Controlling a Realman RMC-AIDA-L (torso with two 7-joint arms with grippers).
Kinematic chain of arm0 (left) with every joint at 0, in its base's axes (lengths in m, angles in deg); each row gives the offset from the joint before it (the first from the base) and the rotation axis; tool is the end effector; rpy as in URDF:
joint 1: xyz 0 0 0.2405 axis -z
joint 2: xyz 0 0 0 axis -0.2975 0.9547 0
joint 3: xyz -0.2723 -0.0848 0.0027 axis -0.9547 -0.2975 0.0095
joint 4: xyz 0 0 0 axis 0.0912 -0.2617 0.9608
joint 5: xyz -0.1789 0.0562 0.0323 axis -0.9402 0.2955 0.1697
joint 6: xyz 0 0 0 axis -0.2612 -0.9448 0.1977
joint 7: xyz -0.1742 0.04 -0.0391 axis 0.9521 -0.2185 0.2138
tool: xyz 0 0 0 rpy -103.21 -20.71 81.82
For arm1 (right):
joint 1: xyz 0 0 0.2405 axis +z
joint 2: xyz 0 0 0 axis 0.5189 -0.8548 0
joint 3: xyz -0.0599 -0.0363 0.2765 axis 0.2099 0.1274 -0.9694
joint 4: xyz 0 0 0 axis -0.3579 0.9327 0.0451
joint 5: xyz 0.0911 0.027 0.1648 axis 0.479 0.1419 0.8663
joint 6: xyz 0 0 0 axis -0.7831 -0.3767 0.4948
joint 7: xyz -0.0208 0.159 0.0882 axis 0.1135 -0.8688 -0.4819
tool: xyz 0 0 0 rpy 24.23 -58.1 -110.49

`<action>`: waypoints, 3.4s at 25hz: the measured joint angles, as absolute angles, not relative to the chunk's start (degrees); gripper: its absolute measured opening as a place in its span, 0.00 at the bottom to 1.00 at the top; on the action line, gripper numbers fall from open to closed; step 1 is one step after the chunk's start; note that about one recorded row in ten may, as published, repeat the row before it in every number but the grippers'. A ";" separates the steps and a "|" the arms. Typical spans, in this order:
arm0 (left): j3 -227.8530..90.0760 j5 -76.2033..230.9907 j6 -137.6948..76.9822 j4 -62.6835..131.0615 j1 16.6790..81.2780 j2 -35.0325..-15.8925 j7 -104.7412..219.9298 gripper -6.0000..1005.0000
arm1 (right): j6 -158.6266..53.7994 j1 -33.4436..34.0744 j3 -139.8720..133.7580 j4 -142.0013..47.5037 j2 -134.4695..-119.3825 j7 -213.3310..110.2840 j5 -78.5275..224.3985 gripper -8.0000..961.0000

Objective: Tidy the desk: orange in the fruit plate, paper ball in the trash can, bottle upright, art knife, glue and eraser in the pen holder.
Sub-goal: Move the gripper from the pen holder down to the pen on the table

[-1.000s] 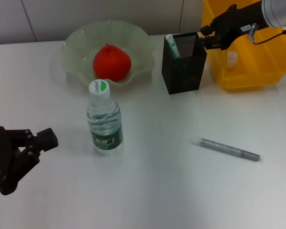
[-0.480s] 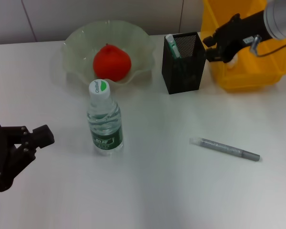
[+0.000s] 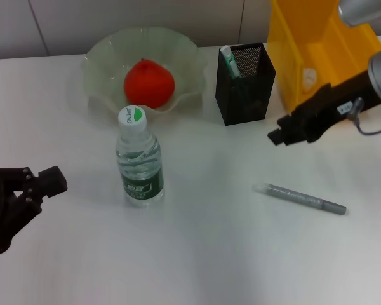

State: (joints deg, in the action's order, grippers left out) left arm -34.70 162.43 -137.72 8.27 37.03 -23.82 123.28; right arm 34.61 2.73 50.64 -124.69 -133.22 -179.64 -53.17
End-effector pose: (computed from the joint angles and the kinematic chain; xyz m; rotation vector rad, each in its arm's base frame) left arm -0.2617 0.2523 0.0137 -2.6355 -0.4349 -1.3111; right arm 0.2110 0.3664 -0.0050 -2.6844 0.8050 -0.1713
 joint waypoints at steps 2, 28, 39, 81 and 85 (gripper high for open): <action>-34.68 162.43 -137.72 8.27 37.03 -23.75 123.28 0.04 | 34.76 2.60 50.58 -123.35 -133.23 -181.17 -53.23 0.34; -36.52 160.15 -137.11 8.28 36.49 -24.87 123.13 0.04 | 33.39 -7.73 47.72 -119.98 -133.43 -169.45 -30.97 0.32; -38.50 160.11 -136.77 8.27 36.82 -25.29 123.04 0.04 | 33.12 -11.32 38.69 -104.90 -133.27 -150.37 -8.73 0.32; -39.25 160.37 -134.80 10.57 36.48 -28.51 120.61 0.04 | 25.97 6.93 35.58 -94.62 -125.95 -148.66 -42.26 0.30; -39.43 160.16 -134.75 11.86 36.35 -28.59 120.32 0.04 | 30.12 9.62 35.59 -94.31 -123.82 -150.12 -43.28 0.29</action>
State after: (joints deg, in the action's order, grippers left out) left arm -39.43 160.16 -134.75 11.86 36.35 -28.59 120.32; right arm 30.12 9.62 35.59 -94.31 -123.82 -150.12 -43.28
